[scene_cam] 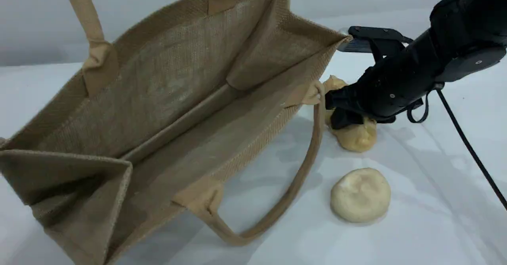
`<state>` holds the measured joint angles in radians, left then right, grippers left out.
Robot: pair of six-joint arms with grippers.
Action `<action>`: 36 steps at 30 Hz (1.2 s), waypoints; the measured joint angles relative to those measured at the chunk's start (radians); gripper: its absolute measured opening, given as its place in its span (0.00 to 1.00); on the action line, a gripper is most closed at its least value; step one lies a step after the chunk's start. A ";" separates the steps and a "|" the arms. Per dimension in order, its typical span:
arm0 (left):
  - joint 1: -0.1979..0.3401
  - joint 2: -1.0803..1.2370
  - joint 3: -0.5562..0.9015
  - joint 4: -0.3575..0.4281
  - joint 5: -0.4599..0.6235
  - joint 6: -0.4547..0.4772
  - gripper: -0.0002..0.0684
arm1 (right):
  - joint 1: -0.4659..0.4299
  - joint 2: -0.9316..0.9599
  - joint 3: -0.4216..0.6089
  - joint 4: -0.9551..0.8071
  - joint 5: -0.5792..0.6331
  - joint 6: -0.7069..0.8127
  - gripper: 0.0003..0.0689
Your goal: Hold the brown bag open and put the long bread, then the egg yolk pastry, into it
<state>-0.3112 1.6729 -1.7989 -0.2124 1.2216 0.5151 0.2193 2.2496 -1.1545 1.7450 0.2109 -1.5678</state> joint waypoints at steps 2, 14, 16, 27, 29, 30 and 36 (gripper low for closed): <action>0.000 0.000 0.000 0.000 0.000 0.000 0.12 | 0.000 -0.015 0.001 0.000 -0.018 0.000 0.23; 0.000 0.000 0.000 0.000 -0.001 0.000 0.12 | -0.056 -0.321 0.069 0.001 -0.333 -0.002 0.22; 0.000 0.000 0.000 0.000 -0.001 0.000 0.12 | -0.062 -0.388 0.117 0.001 -0.332 -0.002 0.21; 0.000 0.000 0.000 -0.004 -0.001 0.000 0.12 | -0.059 -0.851 0.490 -0.009 0.140 0.005 0.20; 0.000 0.000 0.000 -0.004 -0.001 0.000 0.12 | -0.058 -0.914 0.530 -0.009 0.242 0.053 0.20; 0.000 0.000 0.000 -0.004 -0.001 0.000 0.12 | -0.053 -0.931 0.541 -0.009 0.293 0.083 0.19; 0.000 -0.003 0.000 -0.005 -0.001 0.000 0.12 | 0.053 -0.944 0.543 -0.072 0.448 0.232 0.19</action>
<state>-0.3112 1.6700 -1.7989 -0.2173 1.2207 0.5151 0.2725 1.3058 -0.6114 1.6727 0.6588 -1.3357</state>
